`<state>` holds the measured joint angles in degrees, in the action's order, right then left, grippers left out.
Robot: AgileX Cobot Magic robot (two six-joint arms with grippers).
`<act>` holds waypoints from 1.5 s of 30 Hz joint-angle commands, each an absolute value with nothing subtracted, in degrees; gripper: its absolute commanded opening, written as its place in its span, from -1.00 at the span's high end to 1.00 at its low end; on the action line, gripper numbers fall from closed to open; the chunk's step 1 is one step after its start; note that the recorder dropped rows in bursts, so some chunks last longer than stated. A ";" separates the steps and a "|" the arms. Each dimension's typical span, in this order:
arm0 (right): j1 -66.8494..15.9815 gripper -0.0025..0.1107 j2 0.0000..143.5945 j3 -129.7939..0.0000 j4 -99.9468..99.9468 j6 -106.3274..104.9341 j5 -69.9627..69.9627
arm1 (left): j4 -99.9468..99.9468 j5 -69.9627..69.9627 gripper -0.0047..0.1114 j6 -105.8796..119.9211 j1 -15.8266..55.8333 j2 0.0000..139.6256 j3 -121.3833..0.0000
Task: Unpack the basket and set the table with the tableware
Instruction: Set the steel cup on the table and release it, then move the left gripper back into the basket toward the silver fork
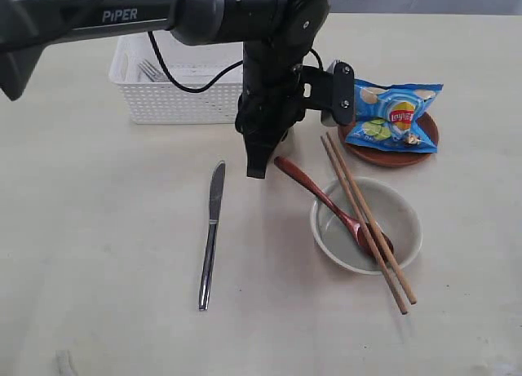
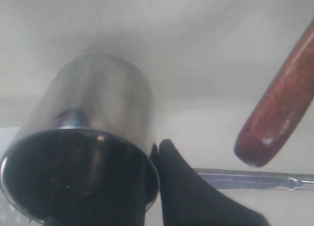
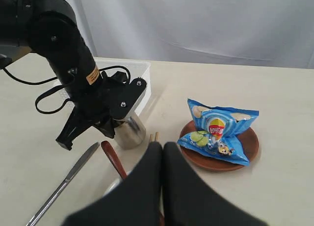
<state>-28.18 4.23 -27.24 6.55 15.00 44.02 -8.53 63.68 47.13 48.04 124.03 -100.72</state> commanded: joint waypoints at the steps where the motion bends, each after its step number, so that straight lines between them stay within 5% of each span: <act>1: -28.31 0.96 4.19 -27.18 6.56 14.79 44.05 | -8.69 63.59 0.57 46.67 48.04 123.94 -100.41; 7: -28.31 0.96 4.19 -27.18 6.56 14.79 44.05 | -10.14 61.84 -0.11 43.84 48.04 123.94 -100.41; 22: -28.31 0.96 4.19 -27.18 6.56 14.79 44.05 | -13.08 67.67 -0.06 26.93 47.56 112.77 -100.41; 26: -28.31 0.96 4.19 -27.18 6.56 14.79 44.05 | -13.08 63.79 0.26 3.03 41.59 108.07 -100.41; 30: -28.31 0.96 4.19 -27.18 6.56 14.79 44.05 | -7.21 61.70 0.33 -14.22 31.59 107.45 -100.41; 37: -28.31 0.96 4.19 -27.18 6.56 14.79 44.05 | 37.64 62.08 0.17 11.64 15.07 118.35 -100.41; 45: -28.31 0.96 4.19 -27.18 6.56 14.79 44.05 | 35.23 57.07 0.16 31.32 14.85 121.17 -100.41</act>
<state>-28.18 4.23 -27.24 6.55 15.00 44.02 36.62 60.45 25.01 14.15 121.78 -100.72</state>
